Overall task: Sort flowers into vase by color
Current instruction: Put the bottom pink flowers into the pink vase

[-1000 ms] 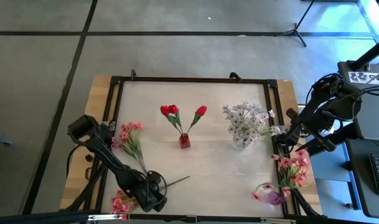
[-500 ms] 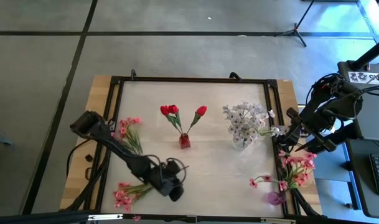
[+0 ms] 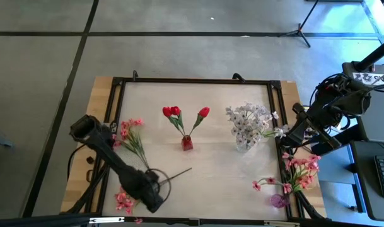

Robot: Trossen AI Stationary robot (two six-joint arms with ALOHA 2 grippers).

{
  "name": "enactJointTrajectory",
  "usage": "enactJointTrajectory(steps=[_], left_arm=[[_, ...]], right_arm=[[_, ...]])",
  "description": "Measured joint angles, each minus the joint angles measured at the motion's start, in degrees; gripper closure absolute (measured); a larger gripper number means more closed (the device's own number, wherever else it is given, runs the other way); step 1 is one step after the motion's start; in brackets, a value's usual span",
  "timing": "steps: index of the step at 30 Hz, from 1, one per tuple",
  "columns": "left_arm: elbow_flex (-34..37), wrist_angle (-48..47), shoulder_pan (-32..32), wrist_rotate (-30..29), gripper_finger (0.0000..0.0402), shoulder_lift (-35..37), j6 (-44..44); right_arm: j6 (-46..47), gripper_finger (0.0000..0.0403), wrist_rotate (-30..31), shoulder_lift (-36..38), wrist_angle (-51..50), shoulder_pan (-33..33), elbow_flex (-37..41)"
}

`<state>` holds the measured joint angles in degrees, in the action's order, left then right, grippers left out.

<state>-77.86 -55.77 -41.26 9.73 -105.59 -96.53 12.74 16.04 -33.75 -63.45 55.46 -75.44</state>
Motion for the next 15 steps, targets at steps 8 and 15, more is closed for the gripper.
enactJointTrajectory(steps=[8, 15], left_arm=[[6.8, 5.3, -2.3, -2.5, 0.0298, -3.7, -2.8], [6.7, 15.4, 3.2, -11.5, 0.0298, -6.8, 9.9]], right_arm=[[-8.9, 0.0166, 4.7, -0.5, 5.3, 0.0, -0.9], [-17.7, 0.0166, 4.5, -5.7, 13.3, 0.0, -0.9]])
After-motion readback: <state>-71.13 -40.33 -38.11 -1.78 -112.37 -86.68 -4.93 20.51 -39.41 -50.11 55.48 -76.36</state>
